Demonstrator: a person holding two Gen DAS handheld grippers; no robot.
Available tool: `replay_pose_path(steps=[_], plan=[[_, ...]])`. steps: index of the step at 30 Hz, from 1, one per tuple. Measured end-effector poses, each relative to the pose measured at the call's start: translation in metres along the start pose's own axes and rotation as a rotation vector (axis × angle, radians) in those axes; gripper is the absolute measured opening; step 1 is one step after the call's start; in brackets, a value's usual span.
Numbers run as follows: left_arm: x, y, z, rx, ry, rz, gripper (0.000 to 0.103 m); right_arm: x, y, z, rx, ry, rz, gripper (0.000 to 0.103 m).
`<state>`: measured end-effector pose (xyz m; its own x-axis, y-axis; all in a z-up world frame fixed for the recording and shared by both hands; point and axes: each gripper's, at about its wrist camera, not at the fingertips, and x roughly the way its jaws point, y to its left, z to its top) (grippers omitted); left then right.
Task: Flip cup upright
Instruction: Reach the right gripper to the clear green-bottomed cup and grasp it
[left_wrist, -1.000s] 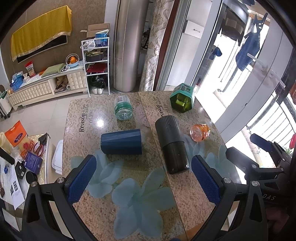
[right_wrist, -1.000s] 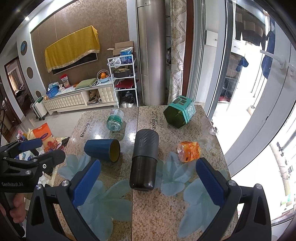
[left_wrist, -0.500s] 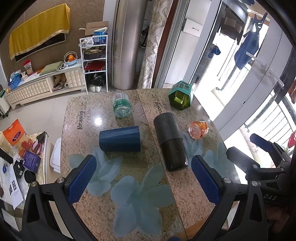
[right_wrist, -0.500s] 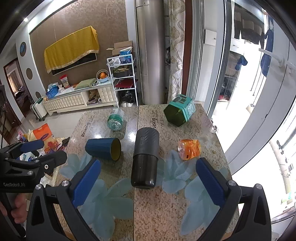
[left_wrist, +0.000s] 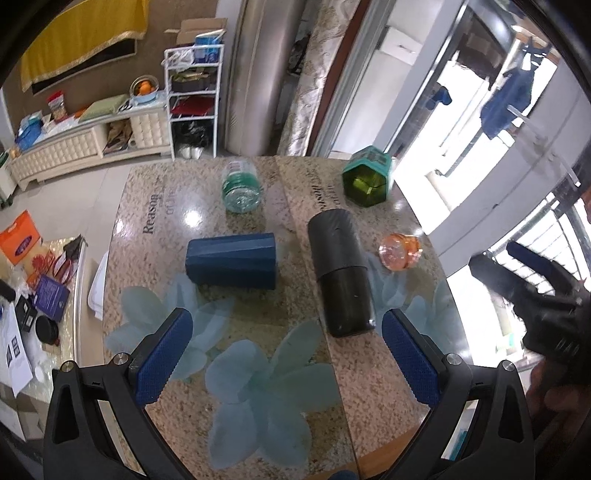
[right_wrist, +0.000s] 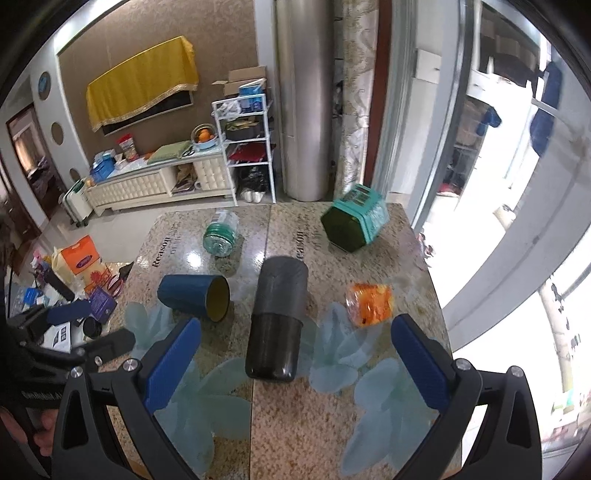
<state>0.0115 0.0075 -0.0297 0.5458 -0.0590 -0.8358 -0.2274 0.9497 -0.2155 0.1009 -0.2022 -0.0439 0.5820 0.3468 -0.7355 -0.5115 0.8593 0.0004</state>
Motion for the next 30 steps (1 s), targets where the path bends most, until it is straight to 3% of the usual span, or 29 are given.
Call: replay_pose_path(steps=[7, 13, 21, 30], plan=[[0.023, 0.027, 0.0, -0.099, 0.069, 0.08, 0.103, 0.04, 0.011, 0.049, -0.05, 0.03, 0.125, 0.103], [0.036, 0.054, -0.003, -0.152, 0.105, 0.162, 0.103, 0.1, 0.047, 0.094, -0.132, 0.107, 0.227, 0.103], [0.053, 0.08, -0.007, -0.111, 0.133, 0.172, 0.103, 0.159, 0.09, 0.106, -0.202, 0.238, 0.191, 0.103], [0.082, 0.113, 0.0, -0.043, 0.156, 0.13, 0.103, 0.245, 0.104, 0.109, -0.043, 0.515, 0.192, 0.103]])
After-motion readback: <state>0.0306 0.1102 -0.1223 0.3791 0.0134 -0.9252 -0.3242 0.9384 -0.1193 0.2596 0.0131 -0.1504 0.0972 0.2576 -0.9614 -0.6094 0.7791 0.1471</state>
